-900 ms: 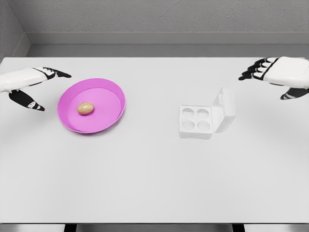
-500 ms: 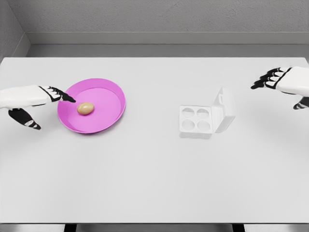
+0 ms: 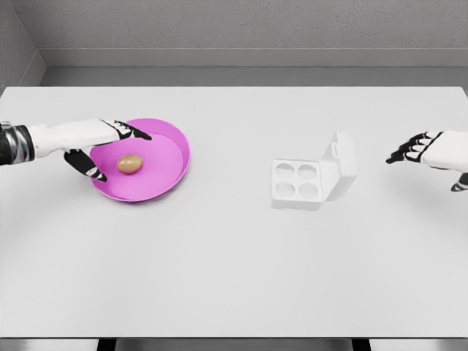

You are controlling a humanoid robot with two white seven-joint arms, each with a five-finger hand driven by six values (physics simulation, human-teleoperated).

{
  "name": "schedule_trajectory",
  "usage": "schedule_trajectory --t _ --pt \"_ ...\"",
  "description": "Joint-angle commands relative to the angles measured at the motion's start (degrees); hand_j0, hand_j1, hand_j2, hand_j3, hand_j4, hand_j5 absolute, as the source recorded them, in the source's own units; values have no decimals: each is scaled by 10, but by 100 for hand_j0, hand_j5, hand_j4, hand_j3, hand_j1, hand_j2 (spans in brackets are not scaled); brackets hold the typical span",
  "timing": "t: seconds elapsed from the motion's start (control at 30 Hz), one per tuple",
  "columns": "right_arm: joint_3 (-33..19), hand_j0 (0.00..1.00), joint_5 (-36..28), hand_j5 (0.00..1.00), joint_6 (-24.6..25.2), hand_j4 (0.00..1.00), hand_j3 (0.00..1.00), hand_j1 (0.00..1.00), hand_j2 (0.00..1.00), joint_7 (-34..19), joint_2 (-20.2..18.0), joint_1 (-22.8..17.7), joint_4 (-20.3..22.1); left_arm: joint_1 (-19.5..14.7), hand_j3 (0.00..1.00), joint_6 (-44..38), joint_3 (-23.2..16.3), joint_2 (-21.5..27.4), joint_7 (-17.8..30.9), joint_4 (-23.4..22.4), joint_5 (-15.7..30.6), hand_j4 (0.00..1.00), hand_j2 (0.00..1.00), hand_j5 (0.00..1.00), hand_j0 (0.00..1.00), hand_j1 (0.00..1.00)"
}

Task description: Pack egg into the box and close the box lid

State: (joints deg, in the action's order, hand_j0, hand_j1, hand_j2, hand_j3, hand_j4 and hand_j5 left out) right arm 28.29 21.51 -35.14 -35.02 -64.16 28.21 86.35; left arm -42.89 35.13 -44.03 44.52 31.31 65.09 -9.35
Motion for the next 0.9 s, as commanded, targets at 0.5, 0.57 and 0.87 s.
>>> schedule_trajectory --t 0.5,0.57,0.87 --pt "27 100 40 100 1 100 100 100 100 0 54 6 -24 0 82 -1 -4 -36 0 -45 -25 82 82 82 82 82" --pt "28 100 42 100 1 100 100 100 100 0 56 6 -23 -1 82 -1 -4 -45 0 -47 -36 82 82 82 82 82" --pt "31 100 44 100 1 100 100 100 100 0 66 9 -21 -5 82 -1 -4 -52 0 -68 -45 82 82 82 82 82"
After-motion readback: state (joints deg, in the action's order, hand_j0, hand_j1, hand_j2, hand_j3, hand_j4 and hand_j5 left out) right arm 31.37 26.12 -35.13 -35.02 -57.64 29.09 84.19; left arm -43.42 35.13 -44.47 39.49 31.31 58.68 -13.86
